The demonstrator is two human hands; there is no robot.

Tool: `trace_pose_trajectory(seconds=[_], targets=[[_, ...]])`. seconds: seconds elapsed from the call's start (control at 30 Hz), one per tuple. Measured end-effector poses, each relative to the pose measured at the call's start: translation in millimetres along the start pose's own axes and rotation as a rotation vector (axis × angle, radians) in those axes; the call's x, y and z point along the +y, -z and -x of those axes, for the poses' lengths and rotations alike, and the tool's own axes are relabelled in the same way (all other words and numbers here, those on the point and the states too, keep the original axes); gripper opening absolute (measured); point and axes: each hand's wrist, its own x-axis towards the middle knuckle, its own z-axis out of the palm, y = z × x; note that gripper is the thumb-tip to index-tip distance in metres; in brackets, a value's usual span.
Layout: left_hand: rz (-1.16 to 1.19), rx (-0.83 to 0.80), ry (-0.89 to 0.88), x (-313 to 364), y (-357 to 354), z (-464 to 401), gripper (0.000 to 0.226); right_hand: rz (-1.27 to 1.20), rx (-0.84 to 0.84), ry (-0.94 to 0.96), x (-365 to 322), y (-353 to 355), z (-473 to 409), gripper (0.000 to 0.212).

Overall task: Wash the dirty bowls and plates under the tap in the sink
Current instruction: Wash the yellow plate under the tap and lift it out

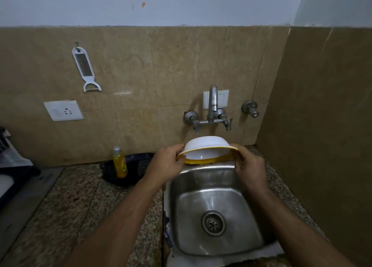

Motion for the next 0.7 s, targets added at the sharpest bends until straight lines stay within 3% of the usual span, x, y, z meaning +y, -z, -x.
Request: trace_pose_trajectory(seconds=[0.17,0.33,0.43,0.57,0.7], targets=[[-0.145,0.132,-0.080,7.6,-8.9,0.3,0.041,-0.012,0.041,0.090,5.3,11.3,1.0,0.040],[-0.173,-0.066,0.022,-11.0,-37.7,13.8,0.037,0.218,-0.333,0.043,35.7,-3.4,10.6,0.033],[-0.180,-0.018,0.031,-7.7,-46.2,16.4,0.032,0.159,-0.252,0.028,43.4,-3.7,15.8,0.037],[-0.201,-0.049,0.052,-5.1,-48.2,14.4,0.036,0.168,-0.255,0.022,46.2,-5.1,13.9,0.038],[-0.176,0.022,0.001,-4.6,-45.5,11.8,0.036,0.171,-0.241,0.014,44.0,-0.3,6.7,0.040]])
